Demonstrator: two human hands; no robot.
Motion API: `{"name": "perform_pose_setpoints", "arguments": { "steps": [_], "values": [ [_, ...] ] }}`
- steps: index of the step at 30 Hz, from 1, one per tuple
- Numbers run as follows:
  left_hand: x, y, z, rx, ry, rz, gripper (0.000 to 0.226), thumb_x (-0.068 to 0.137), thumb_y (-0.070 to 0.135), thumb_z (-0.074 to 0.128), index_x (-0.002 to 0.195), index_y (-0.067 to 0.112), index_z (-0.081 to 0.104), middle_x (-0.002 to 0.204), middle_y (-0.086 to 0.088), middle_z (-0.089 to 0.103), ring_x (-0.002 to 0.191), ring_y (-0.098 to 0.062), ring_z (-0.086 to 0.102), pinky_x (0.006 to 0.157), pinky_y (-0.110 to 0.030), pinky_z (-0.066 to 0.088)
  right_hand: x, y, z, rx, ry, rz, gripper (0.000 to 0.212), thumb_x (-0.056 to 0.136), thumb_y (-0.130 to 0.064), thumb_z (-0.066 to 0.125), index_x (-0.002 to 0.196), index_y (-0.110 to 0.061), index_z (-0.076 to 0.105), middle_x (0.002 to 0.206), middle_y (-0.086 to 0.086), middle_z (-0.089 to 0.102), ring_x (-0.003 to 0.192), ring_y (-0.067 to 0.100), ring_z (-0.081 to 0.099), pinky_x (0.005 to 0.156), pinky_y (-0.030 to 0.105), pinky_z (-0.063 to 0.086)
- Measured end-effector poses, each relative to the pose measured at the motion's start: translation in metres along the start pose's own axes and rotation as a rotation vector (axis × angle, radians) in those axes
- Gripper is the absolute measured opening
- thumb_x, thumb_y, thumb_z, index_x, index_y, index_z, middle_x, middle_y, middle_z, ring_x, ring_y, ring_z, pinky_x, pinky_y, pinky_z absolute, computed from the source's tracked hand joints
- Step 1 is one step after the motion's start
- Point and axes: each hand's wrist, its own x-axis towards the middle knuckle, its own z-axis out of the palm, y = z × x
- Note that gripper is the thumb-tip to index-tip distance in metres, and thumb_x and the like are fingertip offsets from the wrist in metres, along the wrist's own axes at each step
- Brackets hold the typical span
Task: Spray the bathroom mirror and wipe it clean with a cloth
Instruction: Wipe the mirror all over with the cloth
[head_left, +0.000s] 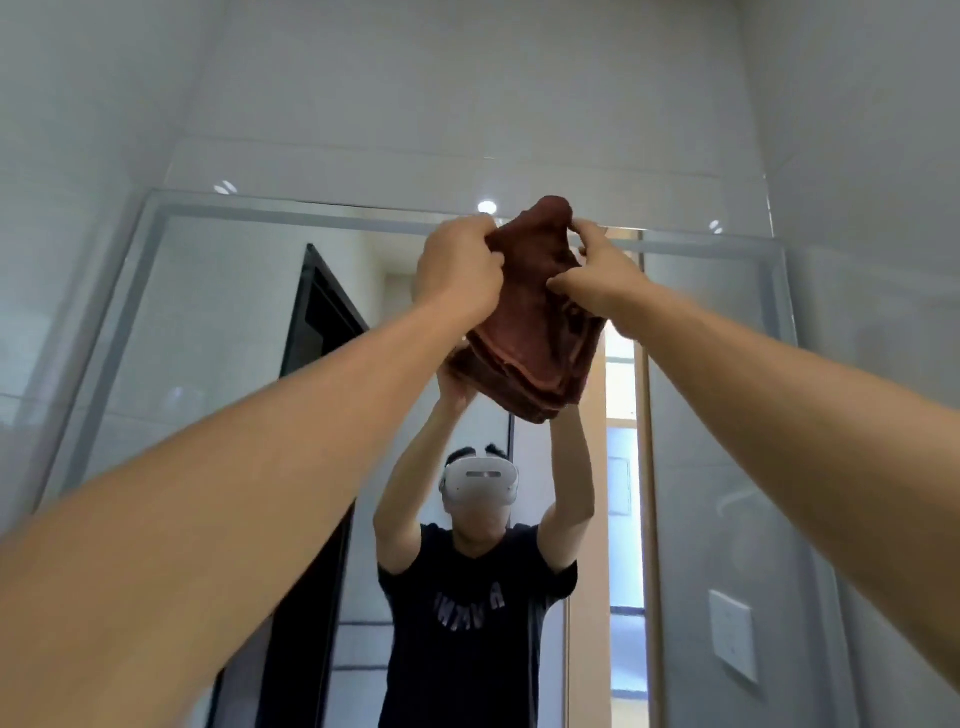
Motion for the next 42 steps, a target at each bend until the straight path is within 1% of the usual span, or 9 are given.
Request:
{"name": "perform_pose_setpoints", "arguments": {
  "steps": [4, 6, 10, 14, 20, 24, 34, 38, 42],
  "values": [
    [-0.010, -0.008, -0.061, 0.185, -0.234, 0.117, 0.017, 0.095, 0.013, 0.061, 0.111, 0.012, 0.068, 0.104, -0.006, 0.061, 0.096, -0.022, 0.055, 0.075, -0.024, 0.038, -0.041, -0.013, 0.021, -0.126, -0.066, -0.082, 0.110, 0.066, -0.029, 0.088, 0.153, -0.035, 0.022, 0.144, 0.009, 0.043, 0.127, 0.027, 0.047, 0.104, 0.043, 0.048],
    [-0.028, -0.022, -0.092, 0.300, -0.419, 0.151, 0.016, 0.095, 0.014, 0.063, 0.110, 0.013, 0.069, 0.104, -0.003, 0.062, 0.099, -0.022, 0.057, 0.077, -0.024, 0.038, -0.071, -0.016, 0.039, -0.200, -0.217, -0.186, 0.090, 0.061, -0.038, 0.090, 0.140, -0.032, 0.048, 0.139, 0.005, 0.046, 0.128, 0.023, 0.046, 0.108, 0.038, 0.042],
    [-0.085, -0.056, -0.145, 0.490, -0.787, 0.198, 0.012, 0.095, 0.020, 0.064, 0.106, 0.017, 0.069, 0.100, 0.002, 0.063, 0.096, -0.018, 0.057, 0.079, -0.030, 0.041, -0.155, -0.025, 0.080, 0.137, -0.711, -0.014, 0.018, 0.077, -0.021, 0.084, 0.089, -0.017, 0.071, 0.084, -0.005, 0.074, 0.077, 0.010, 0.071, 0.072, 0.028, 0.057],
    [-0.148, -0.098, -0.191, 0.511, -0.992, 0.227, 0.007, 0.095, 0.021, 0.063, 0.101, 0.019, 0.066, 0.089, 0.013, 0.060, 0.090, -0.016, 0.058, 0.079, -0.034, 0.043, -0.223, -0.035, 0.113, 0.295, -0.987, 0.079, 0.013, 0.092, -0.021, 0.069, 0.083, -0.012, 0.073, 0.082, 0.002, 0.075, 0.080, 0.017, 0.074, 0.076, 0.032, 0.060],
    [-0.233, -0.128, -0.237, 0.273, -0.925, 0.154, 0.013, 0.095, 0.019, 0.063, 0.106, 0.026, 0.063, 0.092, 0.017, 0.062, 0.084, 0.003, 0.057, 0.075, -0.020, 0.042, -0.279, -0.049, 0.139, 0.090, -0.825, 0.044, 0.018, 0.083, -0.033, 0.077, 0.093, -0.019, 0.079, 0.095, 0.009, 0.076, 0.091, 0.028, 0.072, 0.085, 0.042, 0.058],
    [-0.298, -0.144, -0.240, 0.358, -1.070, 0.070, 0.016, 0.092, 0.017, 0.067, 0.108, 0.015, 0.067, 0.099, -0.001, 0.063, 0.100, -0.022, 0.060, 0.085, -0.035, 0.045, -0.326, -0.051, 0.165, -0.423, -0.790, -0.188, 0.021, 0.075, -0.044, 0.080, 0.085, -0.026, 0.078, 0.084, 0.000, 0.072, 0.091, 0.023, 0.063, 0.078, 0.030, 0.041],
    [-0.377, -0.145, -0.258, 0.221, -0.841, -0.003, 0.014, 0.096, 0.018, 0.059, 0.110, 0.022, 0.057, 0.095, -0.001, 0.062, 0.086, -0.022, 0.057, 0.074, -0.040, 0.049, -0.425, -0.077, 0.140, -0.402, -0.733, 0.021, 0.026, 0.076, -0.022, 0.083, 0.080, -0.011, 0.060, 0.071, 0.001, 0.056, 0.070, 0.021, 0.050, 0.062, 0.033, 0.039],
    [-0.447, -0.151, -0.256, 0.218, -1.083, -0.053, 0.016, 0.096, 0.023, 0.061, 0.110, 0.028, 0.053, 0.107, -0.005, 0.067, 0.097, -0.028, 0.063, 0.079, -0.043, 0.052, -0.484, -0.062, 0.146, -0.474, -0.934, 0.109, 0.035, 0.077, -0.026, 0.083, 0.067, -0.024, 0.049, 0.068, -0.008, 0.050, 0.069, 0.016, 0.048, 0.057, 0.029, 0.033],
    [-0.459, -0.154, -0.250, 0.206, -1.060, -0.059, 0.016, 0.096, 0.023, 0.061, 0.109, 0.026, 0.054, 0.105, -0.005, 0.068, 0.097, -0.028, 0.062, 0.082, -0.047, 0.053, -0.496, -0.048, 0.151, -0.458, -0.896, 0.129, 0.041, 0.077, -0.023, 0.082, 0.065, -0.027, 0.044, 0.070, -0.010, 0.048, 0.073, 0.019, 0.048, 0.055, 0.026, 0.031]
  ]
}}
